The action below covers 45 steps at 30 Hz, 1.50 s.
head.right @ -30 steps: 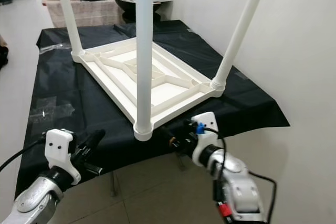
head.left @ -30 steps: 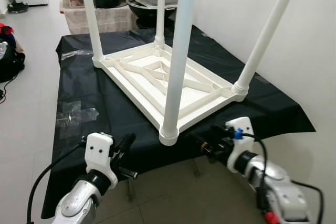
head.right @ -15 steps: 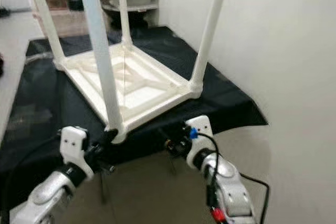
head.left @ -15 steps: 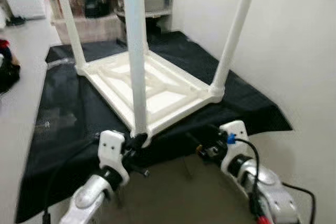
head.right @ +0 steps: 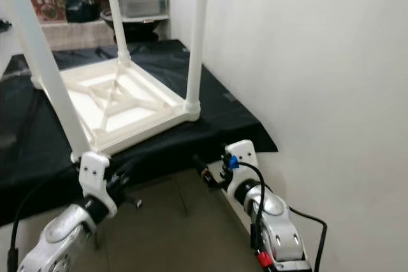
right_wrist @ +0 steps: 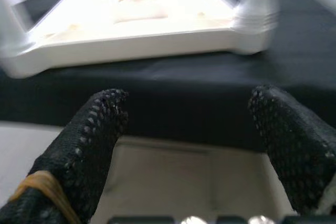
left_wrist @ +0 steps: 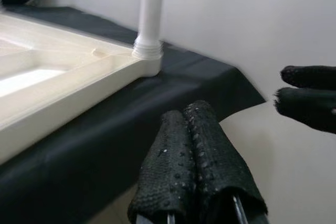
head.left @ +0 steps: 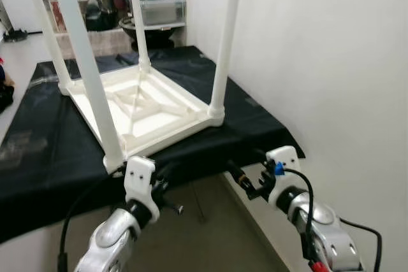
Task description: Building children table
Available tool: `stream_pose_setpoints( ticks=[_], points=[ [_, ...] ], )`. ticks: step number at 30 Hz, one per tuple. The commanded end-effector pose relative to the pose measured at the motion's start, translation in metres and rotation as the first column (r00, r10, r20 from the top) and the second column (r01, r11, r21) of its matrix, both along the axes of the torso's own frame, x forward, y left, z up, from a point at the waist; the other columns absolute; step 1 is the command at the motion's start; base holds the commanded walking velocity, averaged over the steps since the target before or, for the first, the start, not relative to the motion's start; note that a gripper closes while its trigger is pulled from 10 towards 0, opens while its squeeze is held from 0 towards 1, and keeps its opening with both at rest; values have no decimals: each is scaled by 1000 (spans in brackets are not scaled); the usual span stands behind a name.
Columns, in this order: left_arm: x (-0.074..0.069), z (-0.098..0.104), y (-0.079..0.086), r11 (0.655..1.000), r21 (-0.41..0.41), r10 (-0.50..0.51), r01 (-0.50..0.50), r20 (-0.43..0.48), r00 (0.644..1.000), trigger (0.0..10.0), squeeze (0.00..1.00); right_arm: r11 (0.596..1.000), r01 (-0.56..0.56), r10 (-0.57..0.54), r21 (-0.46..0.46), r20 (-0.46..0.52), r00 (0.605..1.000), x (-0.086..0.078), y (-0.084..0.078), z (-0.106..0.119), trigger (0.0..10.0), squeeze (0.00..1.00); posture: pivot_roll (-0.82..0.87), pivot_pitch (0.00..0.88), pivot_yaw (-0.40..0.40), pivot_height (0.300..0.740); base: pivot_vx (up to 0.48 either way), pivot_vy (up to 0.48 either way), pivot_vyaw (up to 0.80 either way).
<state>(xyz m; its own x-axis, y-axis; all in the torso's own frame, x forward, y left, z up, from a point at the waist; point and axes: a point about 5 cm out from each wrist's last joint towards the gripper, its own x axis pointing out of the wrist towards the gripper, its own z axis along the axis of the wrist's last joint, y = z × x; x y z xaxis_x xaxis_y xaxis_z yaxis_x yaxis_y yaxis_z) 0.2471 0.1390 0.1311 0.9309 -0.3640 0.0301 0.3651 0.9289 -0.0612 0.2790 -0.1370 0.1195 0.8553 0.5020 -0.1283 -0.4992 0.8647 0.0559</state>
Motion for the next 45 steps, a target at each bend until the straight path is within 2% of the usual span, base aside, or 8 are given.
stream_pose_setpoints(
  ticks=[1,9,15,24,31,39,42,45],
  points=[
    [2,-1,1,1000,17,10,-10,1,1000,10000,0,1000,-3,3,7,11,1000,1,-1,0,10000,0,-80,0,-49,740,0,0,800],
    [9,4,3,999,34,26,-27,18,1000,10000,0,999,26,-26,38,9,1000,4,-2,1,10000,0,-85,0,-39,740,0,0,300],
    [14,14,-5,1000,17,-25,24,67,997,10000,0,999,37,-37,36,8,999,6,-2,1,10000,0,-93,0,-33,740,137,0,267],
    [15,18,-11,998,11,-65,64,82,995,10000,0,988,71,-75,138,21,997,8,-7,5,10000,0,-94,0,-30,740,329,0,0],
    [15,21,-15,996,3,-89,90,89,992,10000,0,981,-6,-9,195,73,997,6,-6,18,10000,0,-95,0,-29,740,338,0,0],
    [14,20,-15,995,1,-95,95,86,992,10000,0,983,-24,4,181,110,994,7,-9,28,10000,0,-99,3,-24,740,338,0,0],
    [14,20,-13,996,3,-85,85,80,993,10000,0,984,-83,54,155,183,982,10,-15,50,10000,0,-108,10,-21,740,317,0,0],
    [14,19,-13,996,6,-84,84,77,993,10000,0,984,-116,88,135,202,976,10,-14,56,10000,0,-109,11,-24,740,296,0,0]
  ],
)
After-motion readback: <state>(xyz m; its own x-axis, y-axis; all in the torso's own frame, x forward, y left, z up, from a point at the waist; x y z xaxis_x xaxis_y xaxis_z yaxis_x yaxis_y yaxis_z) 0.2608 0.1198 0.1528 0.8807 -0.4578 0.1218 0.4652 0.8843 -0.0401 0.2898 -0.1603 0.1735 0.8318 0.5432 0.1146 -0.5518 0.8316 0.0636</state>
